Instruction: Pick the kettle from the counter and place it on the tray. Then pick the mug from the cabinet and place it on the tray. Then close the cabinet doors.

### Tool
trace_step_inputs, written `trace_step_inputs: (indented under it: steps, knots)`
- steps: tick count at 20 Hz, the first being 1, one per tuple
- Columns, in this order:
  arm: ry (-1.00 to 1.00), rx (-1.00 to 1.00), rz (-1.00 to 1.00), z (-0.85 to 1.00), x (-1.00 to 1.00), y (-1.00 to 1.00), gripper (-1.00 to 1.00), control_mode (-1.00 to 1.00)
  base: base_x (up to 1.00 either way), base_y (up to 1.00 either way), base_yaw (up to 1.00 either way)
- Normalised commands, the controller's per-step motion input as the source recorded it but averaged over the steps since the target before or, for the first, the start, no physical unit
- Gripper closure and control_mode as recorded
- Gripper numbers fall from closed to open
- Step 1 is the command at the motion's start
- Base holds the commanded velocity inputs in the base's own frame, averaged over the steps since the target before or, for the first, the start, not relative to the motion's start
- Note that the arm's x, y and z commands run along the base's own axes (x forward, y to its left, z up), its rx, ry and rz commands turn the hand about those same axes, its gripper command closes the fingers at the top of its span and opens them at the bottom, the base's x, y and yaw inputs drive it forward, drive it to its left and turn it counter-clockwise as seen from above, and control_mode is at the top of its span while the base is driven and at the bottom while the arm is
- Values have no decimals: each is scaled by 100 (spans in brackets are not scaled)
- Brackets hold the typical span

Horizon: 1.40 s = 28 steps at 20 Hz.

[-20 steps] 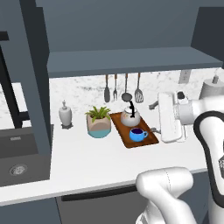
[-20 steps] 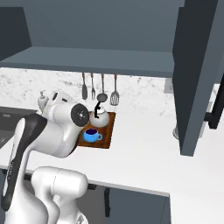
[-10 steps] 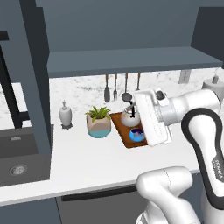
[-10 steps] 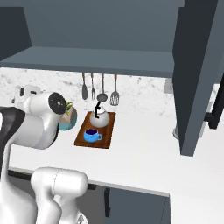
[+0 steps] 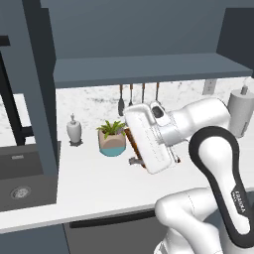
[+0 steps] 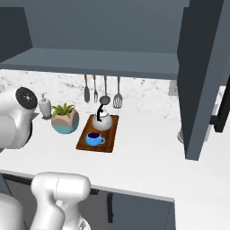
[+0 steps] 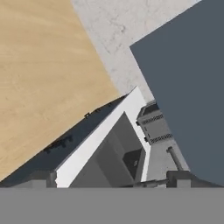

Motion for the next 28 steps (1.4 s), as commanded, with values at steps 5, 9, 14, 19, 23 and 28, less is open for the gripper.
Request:
trace_step_inputs:
  steps: [5, 9, 14, 19, 23, 28]
  knots:
    - [-18, 0, 9, 23, -49, 61, -100, -100, 0, 0, 0]
    - [-19, 0, 3, 33, -46, 60, -100, -100, 0, 0, 0]
    - [-12, 0, 1, 41, -46, 45, -100, -100, 0, 0, 0]
    - [0, 0, 0, 45, -55, 30, -100, -100, 0, 0, 0]
    - [-6, 0, 0, 35, -52, 36, -100, -100, 0, 0, 0]
    - [-7, 0, -1, 8, -35, 45, -100, -100, 0, 0, 0]
